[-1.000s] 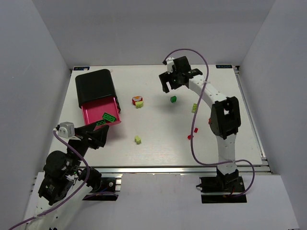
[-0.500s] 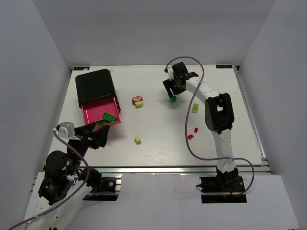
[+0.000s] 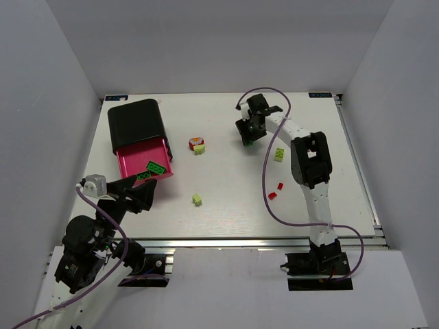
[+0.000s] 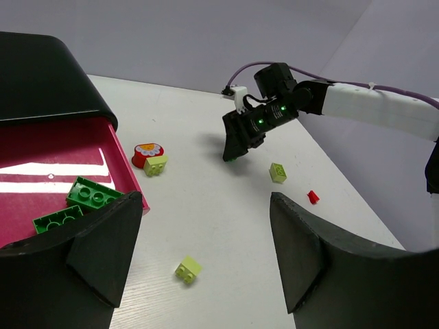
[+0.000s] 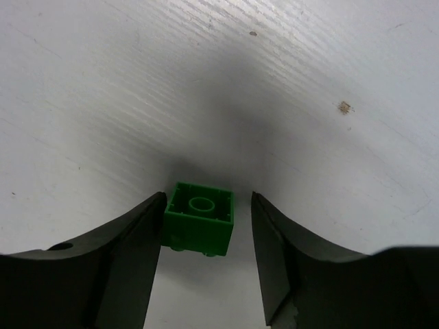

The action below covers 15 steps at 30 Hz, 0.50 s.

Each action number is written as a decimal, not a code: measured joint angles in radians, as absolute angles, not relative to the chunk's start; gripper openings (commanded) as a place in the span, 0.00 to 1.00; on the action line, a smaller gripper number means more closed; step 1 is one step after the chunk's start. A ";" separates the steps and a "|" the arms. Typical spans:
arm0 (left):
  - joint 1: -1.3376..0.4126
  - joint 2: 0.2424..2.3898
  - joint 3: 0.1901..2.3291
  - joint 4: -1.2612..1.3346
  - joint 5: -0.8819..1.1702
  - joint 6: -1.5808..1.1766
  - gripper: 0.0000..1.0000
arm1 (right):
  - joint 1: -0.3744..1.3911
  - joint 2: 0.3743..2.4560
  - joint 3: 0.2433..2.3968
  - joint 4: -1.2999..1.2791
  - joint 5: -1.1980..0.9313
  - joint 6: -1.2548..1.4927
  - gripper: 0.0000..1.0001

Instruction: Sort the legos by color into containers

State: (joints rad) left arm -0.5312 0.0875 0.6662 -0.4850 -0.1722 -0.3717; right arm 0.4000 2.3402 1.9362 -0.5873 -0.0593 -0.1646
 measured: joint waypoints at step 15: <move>-0.531 0.087 0.666 -0.485 -0.173 -0.375 0.74 | 0.454 2.183 1.850 -0.618 -0.319 -0.313 0.00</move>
State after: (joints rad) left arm -0.5312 0.0868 0.6662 -0.4850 -0.1726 -0.3748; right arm 0.4541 2.1834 1.8496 -0.6182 -0.3187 -0.3134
